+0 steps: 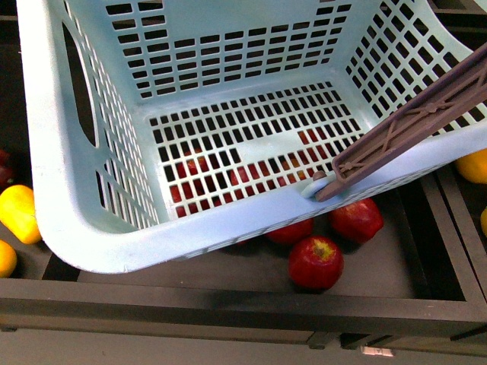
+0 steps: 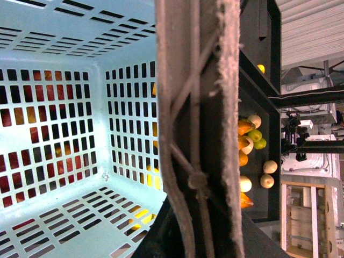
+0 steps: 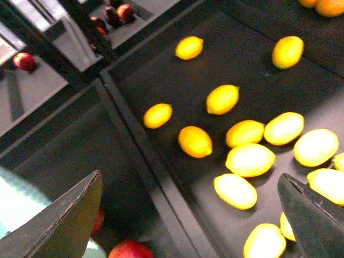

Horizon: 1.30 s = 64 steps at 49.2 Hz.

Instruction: Pick lemon and mango into basket

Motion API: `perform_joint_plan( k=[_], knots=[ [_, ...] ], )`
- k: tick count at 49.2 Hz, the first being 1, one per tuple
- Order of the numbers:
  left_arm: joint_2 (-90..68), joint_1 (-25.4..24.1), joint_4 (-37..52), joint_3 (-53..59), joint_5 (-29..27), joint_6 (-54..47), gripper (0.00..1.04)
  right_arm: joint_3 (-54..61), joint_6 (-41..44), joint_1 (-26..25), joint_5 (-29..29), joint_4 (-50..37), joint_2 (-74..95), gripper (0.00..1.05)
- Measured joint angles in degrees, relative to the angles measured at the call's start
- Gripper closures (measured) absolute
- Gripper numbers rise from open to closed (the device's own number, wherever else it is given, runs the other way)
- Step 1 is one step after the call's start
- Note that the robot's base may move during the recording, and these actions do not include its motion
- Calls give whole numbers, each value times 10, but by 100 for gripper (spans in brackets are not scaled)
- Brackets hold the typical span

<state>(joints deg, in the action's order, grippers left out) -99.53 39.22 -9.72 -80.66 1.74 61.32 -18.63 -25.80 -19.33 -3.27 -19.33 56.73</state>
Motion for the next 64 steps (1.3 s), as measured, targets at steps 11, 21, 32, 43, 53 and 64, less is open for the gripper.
perform_joint_plan(
  k=[11,21,32,43,53,64],
  knots=[
    [0,0,0,0,2,0,99,-138,-19,-45,3,-39,316,9],
    [0,0,0,0,2,0,99,-373,-89,-82,8,52,639,9],
    [0,0,0,0,3,0,99,-524,-167,-74,14,109,785,9],
    [0,0,0,0,2,0,99,-609,-213,-56,13,144,842,9],
    [0,0,0,0,2,0,99,-642,-231,-57,10,163,869,9],
    [0,0,0,0,4,0,99,-652,-248,-50,11,179,892,9]
  ],
)
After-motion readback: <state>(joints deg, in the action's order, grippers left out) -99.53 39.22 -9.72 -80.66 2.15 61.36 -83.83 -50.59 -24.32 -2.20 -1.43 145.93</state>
